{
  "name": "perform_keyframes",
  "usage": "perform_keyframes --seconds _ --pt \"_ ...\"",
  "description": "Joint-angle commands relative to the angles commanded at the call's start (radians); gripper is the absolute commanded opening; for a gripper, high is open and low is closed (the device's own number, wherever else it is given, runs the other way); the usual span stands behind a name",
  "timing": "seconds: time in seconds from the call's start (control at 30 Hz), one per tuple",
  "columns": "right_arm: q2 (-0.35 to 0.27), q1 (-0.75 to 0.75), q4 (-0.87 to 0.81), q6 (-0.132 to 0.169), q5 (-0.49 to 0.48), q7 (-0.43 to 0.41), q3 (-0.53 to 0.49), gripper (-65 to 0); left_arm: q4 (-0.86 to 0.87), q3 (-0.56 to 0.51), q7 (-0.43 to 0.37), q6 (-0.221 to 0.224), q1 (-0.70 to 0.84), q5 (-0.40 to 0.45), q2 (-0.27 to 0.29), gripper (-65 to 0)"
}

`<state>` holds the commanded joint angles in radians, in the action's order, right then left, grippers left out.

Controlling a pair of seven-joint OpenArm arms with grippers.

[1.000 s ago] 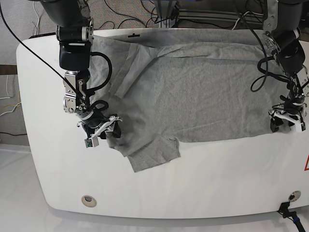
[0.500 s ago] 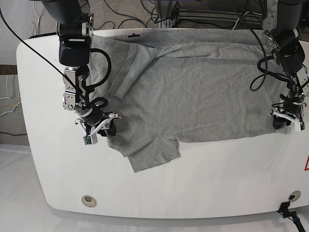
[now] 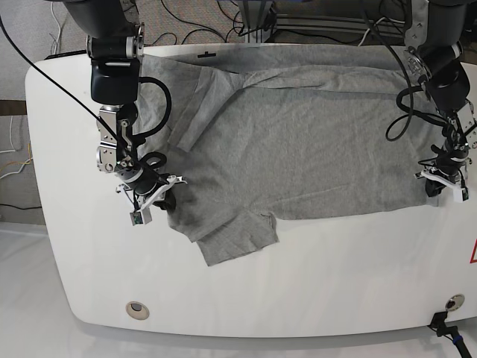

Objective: Fold the T-shirt properly
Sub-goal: 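Lift the grasped edge and fold it over toward the first fold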

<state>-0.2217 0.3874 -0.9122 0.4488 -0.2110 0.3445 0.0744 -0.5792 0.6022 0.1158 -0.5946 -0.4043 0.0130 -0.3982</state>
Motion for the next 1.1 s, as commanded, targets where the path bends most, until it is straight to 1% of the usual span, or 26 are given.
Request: perform_keyframes --seconds 0.13,0.17,0.23,0.3,0.43,0.47,0.53,0.6,0.63,0.7,0.8,0.9,1.03,1.1 --pt "-0.035 0.031 -0.002 0.0 -0.002 0.002 0.002 -65.0 0.0 -0.002 0.0 -0.002 0.002 0.0 0.0 -65.0" --pt "-0.037 0.041 -0.002 0.0 -0.002 0.005 0.003 -65.0 0.0 -0.002 0.0 -0.009 0.002 0.0 0.0 -65.0" --pt "-0.063 0.051 -0.002 0.0 -0.008 0.006 0.003 -65.0 -0.002 0.0 0.0 -0.034 0.003 0.0 0.0 -65.0" --pt "-0.075 0.078 0.002 0.0 -0.006 0.006 0.003 -65.0 -0.002 0.002 0.002 -0.057 0.003 0.0 0.0 -65.0" --pt "-0.086 0.084 0.002 0.0 -0.002 0.006 0.003 -65.0 -0.035 0.003 0.003 -0.06 0.003 0.0 0.0 -65.0" --pt "-0.087 0.081 0.002 0.0 -0.005 0.006 0.003 -65.0 -0.071 0.003 0.017 -0.06 0.006 0.0 0.002 -65.0" --pt "-0.087 0.075 0.002 0.005 -0.008 0.006 0.005 -65.0 -0.137 0.005 0.081 -0.063 0.008 -0.003 0.003 -65.0" --pt "-0.087 0.057 0.0 0.006 -0.009 0.006 0.005 -65.0 -0.212 0.005 0.137 -0.095 0.035 -0.063 0.003 -65.0" --pt "-0.086 0.048 -0.002 0.006 -0.009 0.006 0.005 -65.0 -0.255 0.003 0.173 -0.104 0.052 -0.106 0.002 -65.0" --pt "-0.086 0.04 -0.002 0.006 -0.009 0.006 0.005 -65.0 -0.348 0.002 0.261 -0.104 0.078 -0.167 0.002 -65.0" --pt "-0.087 0.029 -0.003 0.008 -0.009 0.006 0.006 -65.0 -0.468 0.002 0.358 -0.104 0.138 -0.218 0.002 -65.0" --pt "-0.089 -0.003 -0.072 0.008 -0.011 0.012 0.006 -65.0 -0.551 0.002 0.394 -0.104 0.203 -0.258 0.002 -65.0" --pt "-0.091 -0.046 -0.213 0.008 -0.011 0.097 0.008 -65.0 -0.635 0.002 0.404 -0.104 0.276 -0.292 0.002 -65.0" --pt "-0.091 -0.074 -0.288 0.008 -0.011 0.124 0.008 -65.0 -0.671 0.0 0.404 -0.104 0.315 -0.311 0.002 -65.0"
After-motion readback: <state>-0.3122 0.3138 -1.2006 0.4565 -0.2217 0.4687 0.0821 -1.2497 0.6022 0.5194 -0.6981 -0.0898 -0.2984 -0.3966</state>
